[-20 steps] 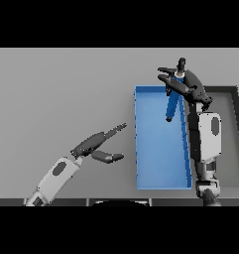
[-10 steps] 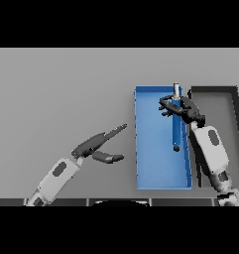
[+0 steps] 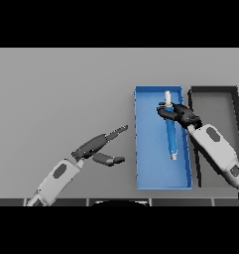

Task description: Pick up the blue pipe and place it into the blue bin.

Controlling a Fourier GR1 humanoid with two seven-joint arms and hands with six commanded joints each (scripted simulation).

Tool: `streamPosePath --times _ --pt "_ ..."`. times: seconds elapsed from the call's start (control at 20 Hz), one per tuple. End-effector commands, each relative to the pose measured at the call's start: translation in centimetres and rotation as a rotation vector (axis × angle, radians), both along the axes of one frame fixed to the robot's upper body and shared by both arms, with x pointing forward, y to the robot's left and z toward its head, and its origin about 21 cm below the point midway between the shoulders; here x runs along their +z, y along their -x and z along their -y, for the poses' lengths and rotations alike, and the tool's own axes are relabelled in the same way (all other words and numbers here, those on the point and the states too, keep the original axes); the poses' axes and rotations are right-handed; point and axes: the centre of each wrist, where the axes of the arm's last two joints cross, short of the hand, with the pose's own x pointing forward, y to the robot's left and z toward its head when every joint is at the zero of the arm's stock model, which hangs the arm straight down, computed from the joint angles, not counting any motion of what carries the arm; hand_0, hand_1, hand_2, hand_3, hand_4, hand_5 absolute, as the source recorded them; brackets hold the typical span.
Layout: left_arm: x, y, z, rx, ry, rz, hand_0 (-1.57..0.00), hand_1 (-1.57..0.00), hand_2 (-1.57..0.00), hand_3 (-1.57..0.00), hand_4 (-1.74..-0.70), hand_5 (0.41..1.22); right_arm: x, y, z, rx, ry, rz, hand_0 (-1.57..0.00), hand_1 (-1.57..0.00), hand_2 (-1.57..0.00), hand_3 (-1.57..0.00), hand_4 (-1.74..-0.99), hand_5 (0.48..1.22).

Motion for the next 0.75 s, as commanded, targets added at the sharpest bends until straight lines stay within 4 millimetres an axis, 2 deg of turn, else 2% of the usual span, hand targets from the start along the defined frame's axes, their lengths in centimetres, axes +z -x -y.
streamPosePath --times 0.0,0.2,0.35,0.6,0.7 --pt "-0.15 -0.24 0.15 0.009 -0.012 -0.011 0.0 0.0 0.0 0.0 -0.83 0.473 0.28 -0.07 -0.09 0.013 0.029 0.011 -0.16 -0.15 -0.14 -0.09 -1.196 0.933" --pt "-0.31 -0.15 -0.29 0.011 -0.013 -0.008 0.0 0.0 0.0 0.0 -0.83 0.471 0.25 0.39 -0.44 0.028 0.04 0.009 -0.08 -0.06 -0.06 -0.03 -1.196 0.838" --pt "-0.2 -0.07 -0.19 0.012 -0.009 -0.01 0.0 0.0 0.0 0.0 -0.83 0.472 0.04 0.32 -0.2 0.018 0.053 0.012 -0.04 -0.03 -0.03 -0.02 -1.182 0.795" --pt "-0.24 -0.12 -0.21 0.016 -0.02 -0.01 0.0 0.0 0.0 0.0 -0.83 0.472 -0.5 0.63 -0.66 0.029 0.052 0.022 -0.02 -0.01 -0.01 -0.01 -1.186 0.766" --pt "-0.5 -0.39 -0.79 0.009 -0.024 -0.007 0.0 0.0 0.0 0.0 -0.83 0.474 0.12 0.47 -0.9 0.038 0.052 0.029 -0.02 -0.01 -0.01 -0.01 -1.186 0.769"
